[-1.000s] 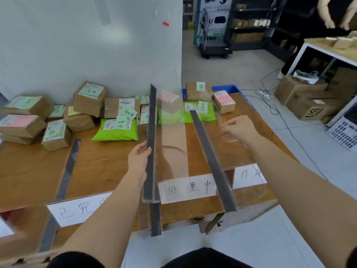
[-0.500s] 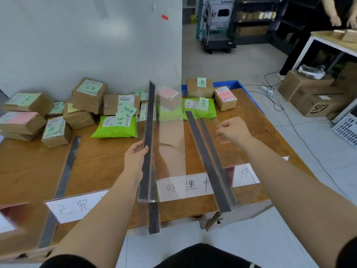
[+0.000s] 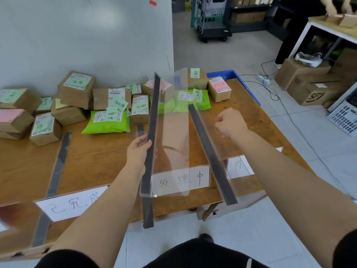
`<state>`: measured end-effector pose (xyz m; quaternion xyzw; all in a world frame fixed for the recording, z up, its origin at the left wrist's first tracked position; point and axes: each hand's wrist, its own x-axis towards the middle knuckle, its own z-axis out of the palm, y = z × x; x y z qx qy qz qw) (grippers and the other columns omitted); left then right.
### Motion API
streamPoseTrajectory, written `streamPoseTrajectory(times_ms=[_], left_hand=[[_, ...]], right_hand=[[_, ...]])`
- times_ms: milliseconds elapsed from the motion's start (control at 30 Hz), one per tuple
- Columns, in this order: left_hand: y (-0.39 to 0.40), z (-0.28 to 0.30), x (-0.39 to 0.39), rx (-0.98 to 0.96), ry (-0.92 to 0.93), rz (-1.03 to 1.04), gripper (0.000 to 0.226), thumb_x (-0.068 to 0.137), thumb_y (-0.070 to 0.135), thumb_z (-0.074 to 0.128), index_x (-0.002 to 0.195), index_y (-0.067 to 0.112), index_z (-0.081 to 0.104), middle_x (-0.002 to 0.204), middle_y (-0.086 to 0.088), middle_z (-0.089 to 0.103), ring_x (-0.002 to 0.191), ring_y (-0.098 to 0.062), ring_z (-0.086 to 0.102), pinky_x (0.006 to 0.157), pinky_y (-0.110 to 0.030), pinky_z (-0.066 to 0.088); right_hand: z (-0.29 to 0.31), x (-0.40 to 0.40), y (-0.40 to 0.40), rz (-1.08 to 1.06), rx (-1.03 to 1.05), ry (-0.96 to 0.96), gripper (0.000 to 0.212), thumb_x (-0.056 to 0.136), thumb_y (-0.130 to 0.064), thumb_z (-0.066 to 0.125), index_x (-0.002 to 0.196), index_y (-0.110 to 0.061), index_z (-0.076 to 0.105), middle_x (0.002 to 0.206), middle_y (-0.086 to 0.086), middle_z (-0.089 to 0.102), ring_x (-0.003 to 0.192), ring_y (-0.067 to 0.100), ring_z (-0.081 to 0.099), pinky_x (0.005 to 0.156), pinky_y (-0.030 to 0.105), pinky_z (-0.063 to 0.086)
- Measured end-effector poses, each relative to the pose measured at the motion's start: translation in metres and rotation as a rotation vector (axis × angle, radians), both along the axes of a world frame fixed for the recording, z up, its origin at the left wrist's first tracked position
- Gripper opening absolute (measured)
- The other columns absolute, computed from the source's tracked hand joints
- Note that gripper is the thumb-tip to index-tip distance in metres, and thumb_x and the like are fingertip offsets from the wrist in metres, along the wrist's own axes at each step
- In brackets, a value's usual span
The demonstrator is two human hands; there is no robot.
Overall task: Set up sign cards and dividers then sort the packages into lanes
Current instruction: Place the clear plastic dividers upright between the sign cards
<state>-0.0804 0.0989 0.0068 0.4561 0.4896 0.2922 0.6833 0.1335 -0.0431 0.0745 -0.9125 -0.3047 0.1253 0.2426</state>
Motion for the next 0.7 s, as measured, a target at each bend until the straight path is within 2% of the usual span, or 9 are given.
streamPoseTrajectory(times_ms=[100,167,233,400,533,700], left_hand=[[-0.003,-0.001,0.004,-0.004,0.004,-0.01,0.024,0.09,0.003,0.057,0.111,0.014,0.06,0.078,-0.008,0.066,0.06,-0.023,0.061,0.056,-0.032,0.053],[-0.006,-0.003,0.006,-0.018,0.007,-0.009,0.023,0.09,0.003,0.057,0.11,0.013,0.061,0.077,-0.008,0.066,0.056,-0.021,0.062,0.05,-0.028,0.054],[-0.007,-0.006,0.008,-0.028,-0.001,-0.005,0.022,0.089,0.002,0.057,0.108,0.014,0.061,0.077,-0.008,0.066,0.051,-0.019,0.063,0.046,-0.026,0.052],[-0.005,-0.011,0.012,-0.048,-0.008,0.004,0.021,0.089,0.002,0.058,0.105,0.016,0.062,0.079,-0.01,0.066,0.062,-0.027,0.061,0.056,-0.032,0.051],[-0.004,-0.012,0.013,-0.05,-0.002,0.015,0.021,0.088,0.003,0.059,0.103,0.016,0.063,0.081,-0.011,0.067,0.065,-0.029,0.061,0.059,-0.035,0.051],[-0.006,-0.009,0.016,-0.041,0.003,0.014,0.02,0.089,0.004,0.058,0.104,0.016,0.062,0.079,-0.011,0.067,0.062,-0.026,0.061,0.055,-0.031,0.052]], right_hand=[[-0.001,0.0,0.0,0.02,-0.065,-0.037,0.024,0.084,-0.005,0.053,0.06,-0.009,0.056,0.068,0.009,0.059,0.07,0.026,0.062,0.061,0.027,0.049],[-0.005,0.0,0.001,0.036,-0.088,-0.051,0.027,0.084,-0.005,0.052,0.057,-0.011,0.049,0.067,0.008,0.054,0.07,0.026,0.057,0.06,0.025,0.043],[-0.006,0.001,0.003,0.051,-0.104,-0.058,0.023,0.083,-0.004,0.051,0.061,-0.008,0.049,0.071,0.01,0.054,0.072,0.026,0.054,0.062,0.027,0.043],[-0.003,0.01,0.004,0.054,-0.135,-0.083,0.031,0.085,-0.003,0.051,0.056,-0.01,0.044,0.059,0.004,0.048,0.066,0.025,0.054,0.047,0.02,0.035],[-0.004,0.013,0.007,0.063,-0.179,-0.122,0.009,0.086,-0.005,0.053,0.079,-0.005,0.059,0.078,0.009,0.056,0.075,0.026,0.058,0.063,0.03,0.048],[-0.021,0.01,0.007,0.049,-0.188,-0.074,0.015,0.086,-0.007,0.053,0.095,-0.001,0.064,0.093,0.014,0.063,0.09,0.032,0.063,0.075,0.037,0.055]])
